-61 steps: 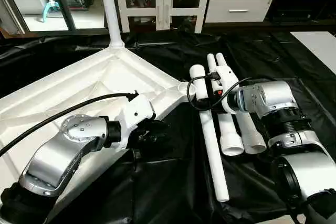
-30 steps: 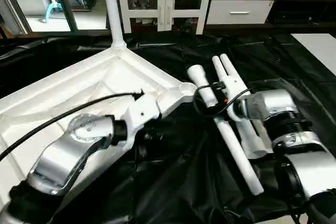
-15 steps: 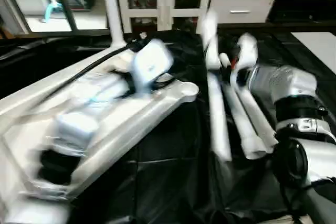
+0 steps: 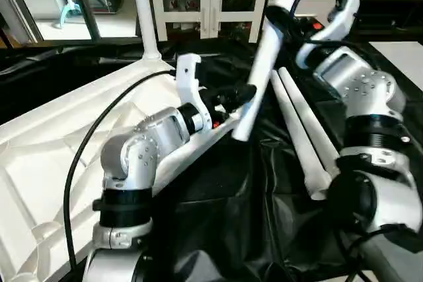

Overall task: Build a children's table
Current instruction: Insert table leg to table base

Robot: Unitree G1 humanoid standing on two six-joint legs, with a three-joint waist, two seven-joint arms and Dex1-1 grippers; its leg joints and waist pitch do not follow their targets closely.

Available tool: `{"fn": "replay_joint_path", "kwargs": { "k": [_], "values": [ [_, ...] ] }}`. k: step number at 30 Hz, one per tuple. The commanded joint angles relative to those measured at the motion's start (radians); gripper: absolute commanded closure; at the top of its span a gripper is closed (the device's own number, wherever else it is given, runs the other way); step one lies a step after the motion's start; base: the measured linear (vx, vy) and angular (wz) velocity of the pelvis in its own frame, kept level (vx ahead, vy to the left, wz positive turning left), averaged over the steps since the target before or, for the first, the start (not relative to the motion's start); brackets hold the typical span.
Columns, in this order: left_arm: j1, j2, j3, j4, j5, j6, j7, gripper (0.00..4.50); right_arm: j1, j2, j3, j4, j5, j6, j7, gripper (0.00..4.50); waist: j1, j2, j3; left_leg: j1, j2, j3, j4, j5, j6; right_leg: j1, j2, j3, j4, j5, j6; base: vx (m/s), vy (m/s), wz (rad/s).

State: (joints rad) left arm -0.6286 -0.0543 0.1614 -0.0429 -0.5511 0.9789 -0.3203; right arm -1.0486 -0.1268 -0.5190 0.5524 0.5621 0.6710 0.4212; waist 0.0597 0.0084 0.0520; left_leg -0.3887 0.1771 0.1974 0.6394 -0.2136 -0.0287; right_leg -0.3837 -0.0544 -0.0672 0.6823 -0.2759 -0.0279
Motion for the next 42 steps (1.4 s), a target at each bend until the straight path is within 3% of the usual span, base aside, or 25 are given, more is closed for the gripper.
{"fn": "replay_joint_path", "kwargs": {
  "k": [1, 4, 6, 8, 12, 14, 17, 19, 22, 28, 30, 33, 36, 42],
  "values": [
    [-0.021, -0.019, 0.04, -0.001, -0.048, 0.034, 0.034, 0.94, 0.006, -0.001, 0.001, -0.032, 0.024, -0.018, 0.002, 2.82, 0.004, -0.005, -0.08, 0.015, 0.057, -0.032, -0.049, 0.114, 0.127, 0.061, -0.091, 0.059, -0.069, 0.304, -0.286, 0.0, 0.0, 0.0],
    [-0.039, -0.085, 0.112, -0.019, -0.163, 0.109, 0.043, 0.6, 0.005, 0.009, -0.008, -0.032, 0.031, -0.033, -0.002, 2.82, 0.006, -0.004, -0.08, 0.016, 0.059, -0.031, -0.049, 0.117, 0.12, 0.059, -0.091, 0.058, -0.066, 0.309, -0.295, 0.0, 0.0, 0.0],
    [-0.038, -0.092, 0.115, -0.024, -0.174, 0.125, 0.038, 0.52, 0.005, 0.01, -0.009, -0.031, 0.031, -0.037, -0.003, 2.82, 0.007, -0.005, -0.079, 0.015, 0.061, -0.032, -0.049, 0.111, 0.119, 0.059, -0.093, 0.057, -0.068, 0.296, -0.298, 0.0, 0.0, 0.0],
    [-0.024, -0.093, 0.095, -0.041, -0.187, 0.153, 0.029, 0.45, 0.007, 0.011, -0.008, -0.03, 0.035, -0.048, -0.011, 2.82, 0.004, 0.001, -0.079, 0.017, 0.061, -0.034, -0.048, 0.12, 0.125, 0.056, -0.091, 0.056, -0.068, 0.292, -0.289, 0.0, 0.0, 0.0],
    [0.002, -0.085, 0.044, -0.068, -0.187, 0.172, 0.008, 0.11, 0.008, 0.011, -0.006, -0.029, 0.041, -0.058, -0.02, 2.82, 0.004, -0.001, -0.078, 0.014, 0.059, -0.033, -0.048, 0.119, 0.128, 0.059, -0.095, 0.058, -0.07, 0.296, -0.283, 0.0, 0.0, 0.0],
    [0.011, -0.078, 0.017, -0.067, -0.164, 0.167, 0.012, 0.47, 0.009, 0.012, -0.006, -0.03, 0.043, -0.06, -0.022, 2.83, 0.004, -0.001, -0.078, 0.014, 0.06, -0.033, -0.049, 0.11, 0.122, 0.06, -0.094, 0.058, -0.071, 0.283, -0.279, 0.0, 0.0, 0.0],
    [0.02, -0.04, -0.05, -0.04, -0.077, 0.118, 0.046, 0.42, 0.011, 0.015, -0.001, -0.033, 0.049, -0.063, -0.026, 2.83, 0.002, 0.002, -0.077, 0.016, 0.061, -0.034, -0.05, 0.107, 0.118, 0.058, -0.093, 0.058, -0.073, 0.27, -0.267, 0.0, 0.0, 0.0],
    [0.019, -0.011, -0.081, -0.021, -0.027, 0.082, 0.059, 0.93, 0.011, 0.02, 0.002, -0.036, 0.053, -0.063, -0.028, 2.84, 0.001, 0.003, -0.076, 0.016, 0.059, -0.035, -0.052, 0.095, 0.109, 0.058, -0.092, 0.058, -0.075, 0.251, -0.258, 0.0, 0.0, 0.0],
    [0.018, 0.027, -0.13, -0.006, 0.039, 0.031, 0.064, 0.85, 0.01, 0.023, 0.004, -0.038, 0.056, -0.064, -0.029, 2.84, -0.001, 0.004, -0.078, 0.017, 0.06, -0.035, -0.052, 0.107, 0.101, 0.058, -0.093, 0.058, -0.073, 0.271, -0.258, 0.0, 0.0, 0.0],
    [0.014, 0.023, -0.103, -0.004, 0.035, 0.003, 0.071, 1.28, 0.008, 0.028, 0.011, -0.037, 0.064, -0.07, -0.034, 2.84, 0.002, 0.006, -0.078, 0.017, 0.06, -0.034, -0.052, 0.105, 0.094, 0.058, -0.093, 0.058, -0.07, 0.295, -0.272, 0.0, 0.0, 0.0],
    [0.012, 0.03, -0.099, -0.001, 0.03, -0.017, 0.06, 1.65, 0.009, 0.028, 0.013, -0.036, 0.065, -0.073, -0.034, 2.84, 0.003, 0.005, -0.077, 0.016, 0.059, -0.034, -0.053, 0.096, 0.091, 0.06, -0.095, 0.059, -0.072, 0.287, -0.271, 0.0, 0.0, 0.0],
    [0.013, 0.033, -0.099, 0.003, 0.025, -0.043, 0.035, 1.7, 0.012, 0.029, 0.017, -0.038, 0.062, -0.073, -0.034, 2.84, 0.003, 0.006, -0.077, 0.016, 0.059, -0.034, -0.053, 0.096, 0.09, 0.058, -0.094, 0.058, -0.072, 0.286, -0.268, 0.0, 0.0, 0.0],
    [0.015, 0.037, -0.112, 0.0, 0.03, -0.076, 0.01, 2.16, 0.016, 0.028, 0.027, -0.041, 0.057, -0.078, -0.031, 2.84, 0.003, 0.008, -0.079, 0.015, 0.058, -0.035, -0.051, 0.109, 0.094, 0.059, -0.094, 0.058, -0.07, 0.308, -0.27, 0.0, 0.0, 0.0],
    [0.009, 0.051, -0.128, 0.006, 0.047, -0.123, -0.004, 2.61, 0.028, 0.026, 0.047, -0.052, 0.061, -0.092, -0.016, 2.84, 0.004, 0.01, -0.079, 0.015, 0.059, -0.035, -0.051, 0.115, 0.099, 0.06, -0.094, 0.058, -0.068, 0.323, -0.267, 0.0, 0.0, 0.0]
  ]
}}
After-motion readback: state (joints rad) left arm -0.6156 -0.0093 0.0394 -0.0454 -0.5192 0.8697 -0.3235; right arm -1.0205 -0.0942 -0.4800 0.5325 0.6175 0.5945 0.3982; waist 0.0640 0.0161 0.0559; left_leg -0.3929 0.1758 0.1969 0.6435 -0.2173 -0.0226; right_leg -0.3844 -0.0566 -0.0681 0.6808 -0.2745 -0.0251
